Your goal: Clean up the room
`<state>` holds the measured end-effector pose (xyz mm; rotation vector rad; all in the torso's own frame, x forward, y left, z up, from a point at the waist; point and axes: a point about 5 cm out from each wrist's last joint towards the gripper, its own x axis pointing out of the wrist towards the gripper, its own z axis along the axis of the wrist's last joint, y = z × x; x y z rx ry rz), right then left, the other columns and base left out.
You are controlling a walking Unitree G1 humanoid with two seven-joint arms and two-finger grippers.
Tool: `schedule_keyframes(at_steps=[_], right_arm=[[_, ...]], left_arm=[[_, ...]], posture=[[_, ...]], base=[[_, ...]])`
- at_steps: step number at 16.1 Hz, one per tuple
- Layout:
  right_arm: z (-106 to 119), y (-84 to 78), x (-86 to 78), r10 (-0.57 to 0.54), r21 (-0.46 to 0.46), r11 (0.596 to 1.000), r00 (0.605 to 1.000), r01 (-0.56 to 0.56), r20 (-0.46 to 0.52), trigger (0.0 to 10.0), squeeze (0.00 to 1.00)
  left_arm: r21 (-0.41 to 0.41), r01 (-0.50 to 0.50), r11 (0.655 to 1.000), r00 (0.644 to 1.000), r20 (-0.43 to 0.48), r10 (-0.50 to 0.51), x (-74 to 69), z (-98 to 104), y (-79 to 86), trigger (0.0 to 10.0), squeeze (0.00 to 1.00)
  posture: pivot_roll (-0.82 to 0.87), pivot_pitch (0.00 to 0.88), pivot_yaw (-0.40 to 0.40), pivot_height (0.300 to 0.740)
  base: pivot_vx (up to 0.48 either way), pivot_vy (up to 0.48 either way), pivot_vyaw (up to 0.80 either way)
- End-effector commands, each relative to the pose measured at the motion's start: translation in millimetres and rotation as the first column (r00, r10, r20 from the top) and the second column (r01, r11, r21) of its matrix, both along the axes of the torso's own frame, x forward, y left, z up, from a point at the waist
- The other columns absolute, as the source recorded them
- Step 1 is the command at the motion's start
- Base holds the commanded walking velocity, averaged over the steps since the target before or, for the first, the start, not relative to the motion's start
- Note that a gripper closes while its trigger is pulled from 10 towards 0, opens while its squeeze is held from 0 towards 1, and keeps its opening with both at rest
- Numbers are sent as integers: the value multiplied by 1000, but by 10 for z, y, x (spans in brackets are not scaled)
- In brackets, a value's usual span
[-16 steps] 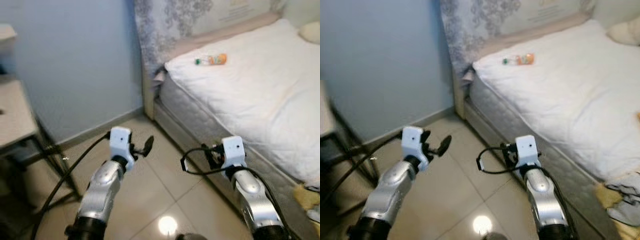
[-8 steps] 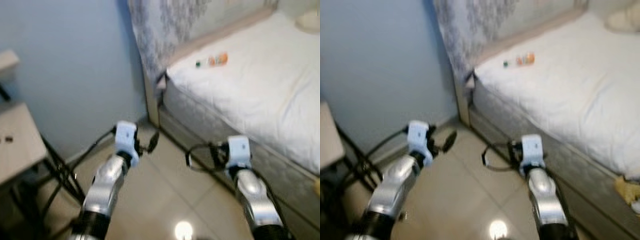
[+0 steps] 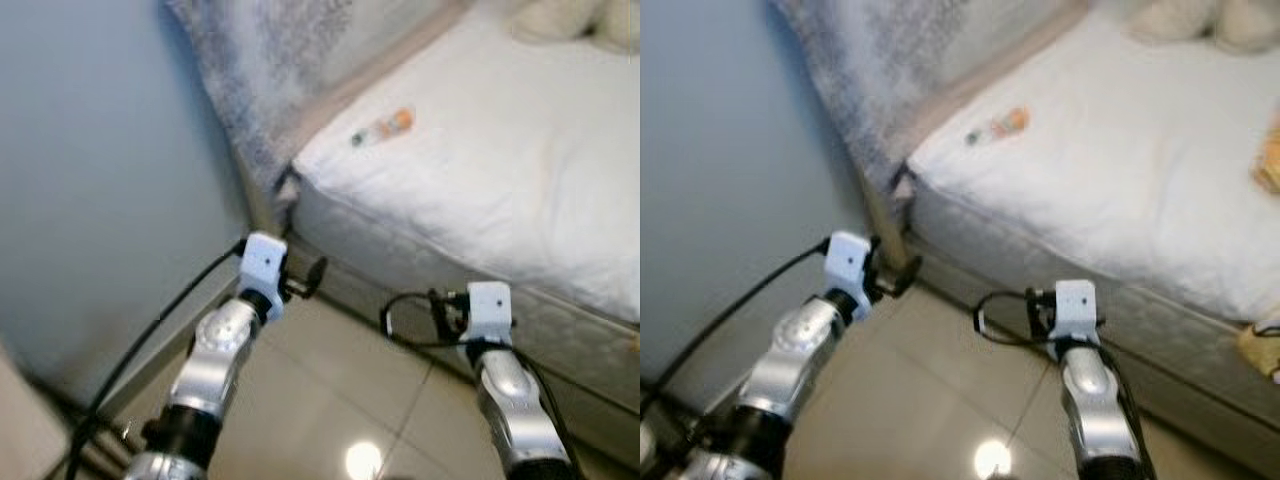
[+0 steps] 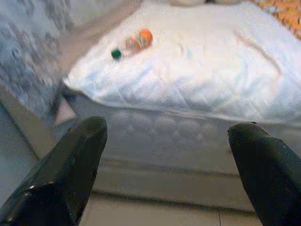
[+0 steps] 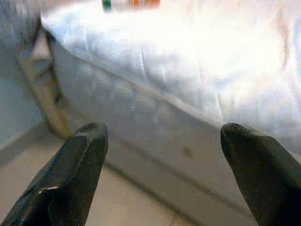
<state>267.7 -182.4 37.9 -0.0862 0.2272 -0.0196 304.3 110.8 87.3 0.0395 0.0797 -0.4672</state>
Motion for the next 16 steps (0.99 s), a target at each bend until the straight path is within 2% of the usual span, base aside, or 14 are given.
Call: schedule_keyframes(at_steps=[1, 8, 9, 10, 11, 12, 13, 14, 15, 16], right_arm=[[31, 103, 25, 30, 6, 1000, 999, -30, 21, 10000, 0], [76, 135, 65, 41, -37, 999, 998, -39, 56, 10000, 0], [126, 104, 69, 13, -13, 1000, 995, -12, 95, 10000, 0], [238, 16, 74, -58, 16, 998, 984, 56, 168, 10000, 0], [318, -54, 77, -115, 40, 993, 971, 109, 211, 10000, 0], [343, -85, 87, -133, 38, 991, 966, 127, 221, 10000, 0], [345, -86, 95, -133, 45, 991, 966, 127, 221, 10000, 0], [343, -84, 105, -138, 26, 990, 966, 136, 220, 10000, 0], [321, -44, 114, -120, 24, 993, 971, 118, 206, 10000, 0], [311, -22, 115, -113, 26, 994, 973, 110, 202, 10000, 0]], left_arm=[[18, -8, 1000, 1000, -6, 8, -21, -33, 80, 10000, 0], [-42, -25, 999, 1000, -17, 24, -8, -45, 68, 10000, 0], [-82, -69, 994, 998, -16, 68, 3, -32, 116, 10000, 0], [-163, -161, 973, 987, -22, 159, 9, -12, 228, 10000, 0], [-186, -223, 957, 974, -12, 225, 2, 6, 317, 10000, 0], [-106, -243, 964, 968, 29, 248, 0, 22, 347, 10000, 0], [-104, -247, 963, 967, 33, 252, 4, 29, 344, 10000, 0], [-134, -261, 956, 963, 37, 268, 29, 71, 349, 10000, 694], [-153, -240, 959, 967, 49, 250, 50, 111, 324, 10000, 1000], [-161, -238, 958, 967, 50, 249, 61, 123, 321, 10000, 1000]], posture=[[-186, 0, 79, 740], [-176, 0, 73, 740], [-176, 0, 74, 740], [-178, 0, 77, 740], [-178, 0, 77, 740], [-180, 0, 75, 732], [-178, 0, 74, 728], [-176, 0, 73, 719], [-173, 0, 73, 719], [-174, 0, 74, 719]], base=[[255, -405, 0], [326, -349, 0], [439, 0, -613], [0, 0, -500], [0, 0, -481], [0, 0, -456], [0, 0, -431], [0, 0, -400], [0, 0, 0], [0, 0, 0]])
